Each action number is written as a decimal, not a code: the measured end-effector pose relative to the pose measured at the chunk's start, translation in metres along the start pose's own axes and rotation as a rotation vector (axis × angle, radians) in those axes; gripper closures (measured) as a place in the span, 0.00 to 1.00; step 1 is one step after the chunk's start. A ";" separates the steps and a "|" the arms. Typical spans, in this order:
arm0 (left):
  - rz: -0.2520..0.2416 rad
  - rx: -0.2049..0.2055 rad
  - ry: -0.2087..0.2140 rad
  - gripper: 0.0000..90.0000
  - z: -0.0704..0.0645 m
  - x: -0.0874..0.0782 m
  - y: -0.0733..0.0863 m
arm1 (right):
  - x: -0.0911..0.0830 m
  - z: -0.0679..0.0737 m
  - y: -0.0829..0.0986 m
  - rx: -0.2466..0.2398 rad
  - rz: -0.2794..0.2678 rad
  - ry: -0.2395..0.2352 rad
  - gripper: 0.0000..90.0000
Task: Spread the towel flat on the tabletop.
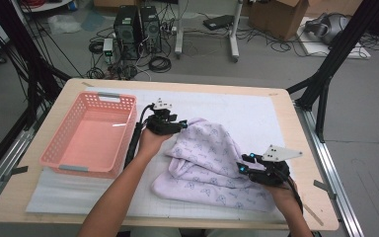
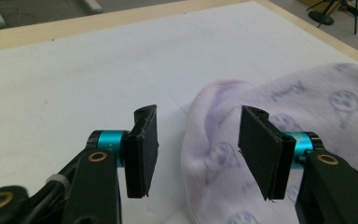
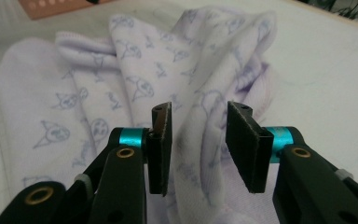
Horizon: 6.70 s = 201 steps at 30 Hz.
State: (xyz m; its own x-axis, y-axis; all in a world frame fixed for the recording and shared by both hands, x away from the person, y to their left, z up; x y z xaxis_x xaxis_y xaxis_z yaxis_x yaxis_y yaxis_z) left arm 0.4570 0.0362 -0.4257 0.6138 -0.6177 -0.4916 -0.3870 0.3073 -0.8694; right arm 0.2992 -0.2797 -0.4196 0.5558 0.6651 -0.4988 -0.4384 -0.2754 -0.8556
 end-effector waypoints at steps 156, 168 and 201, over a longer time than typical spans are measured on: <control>-0.042 0.006 -0.053 0.50 -0.003 -0.023 0.008 | 0.045 -0.080 -0.005 0.222 0.140 0.164 0.58; 0.038 0.064 0.092 0.41 -0.039 -0.037 0.043 | 0.048 -0.053 0.000 0.163 0.185 0.071 0.55; -0.047 -0.057 -0.177 0.59 0.005 -0.010 0.031 | 0.107 -0.081 -0.051 0.230 -0.005 0.392 0.80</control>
State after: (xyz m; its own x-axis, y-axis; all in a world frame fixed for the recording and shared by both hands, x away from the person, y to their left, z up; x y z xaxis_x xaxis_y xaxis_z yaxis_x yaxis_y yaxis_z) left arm 0.4420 0.0552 -0.4482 0.7415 -0.4923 -0.4559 -0.3904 0.2361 -0.8899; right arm 0.4384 -0.2508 -0.4411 0.7643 0.3407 -0.5475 -0.5560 -0.0820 -0.8271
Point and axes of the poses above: each handheld gripper's, and its own axes: x roughly forward along the jaws, y roughly out of its underside, z roughly to its left, the point moved 3 cm from there along x, roughly forward along the jaws, and after that the axes turned 9 degrees about x, right-handed, at the moved point
